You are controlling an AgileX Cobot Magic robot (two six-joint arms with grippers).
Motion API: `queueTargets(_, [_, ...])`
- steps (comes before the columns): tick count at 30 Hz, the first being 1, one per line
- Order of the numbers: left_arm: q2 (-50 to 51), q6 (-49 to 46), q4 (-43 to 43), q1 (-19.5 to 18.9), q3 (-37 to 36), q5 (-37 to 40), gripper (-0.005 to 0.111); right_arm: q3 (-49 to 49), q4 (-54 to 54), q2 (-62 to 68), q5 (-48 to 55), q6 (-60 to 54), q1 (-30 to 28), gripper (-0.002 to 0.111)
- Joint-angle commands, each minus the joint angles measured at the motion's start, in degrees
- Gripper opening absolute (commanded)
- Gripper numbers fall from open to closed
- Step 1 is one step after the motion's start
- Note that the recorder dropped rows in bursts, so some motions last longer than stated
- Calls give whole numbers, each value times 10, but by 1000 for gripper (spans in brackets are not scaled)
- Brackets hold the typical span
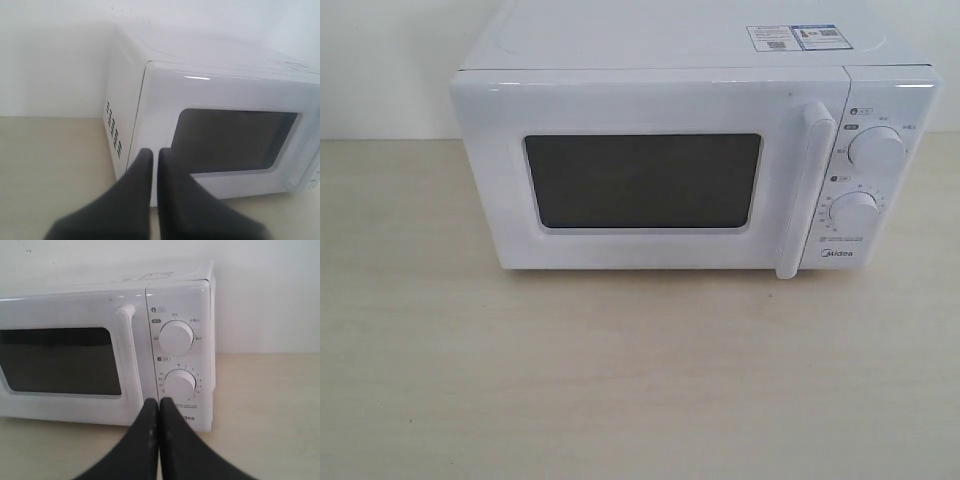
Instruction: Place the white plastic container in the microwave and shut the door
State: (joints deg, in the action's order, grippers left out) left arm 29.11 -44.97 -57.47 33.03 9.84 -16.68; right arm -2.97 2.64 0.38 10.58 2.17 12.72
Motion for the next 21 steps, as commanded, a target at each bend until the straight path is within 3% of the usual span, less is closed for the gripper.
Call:
queueTargets(1, [-2,4,-4,2,-1,-3,4,18,-9,-4,-13,7,-2,0])
queueTargets(16, [-2,4,-4,2,-1,-3,4,30,-9,-4,21,-39,-2,0])
queueTargets(21, [-2,4,-4,2,-1,-3,4,30,-19,-4,91,-52,-2,0])
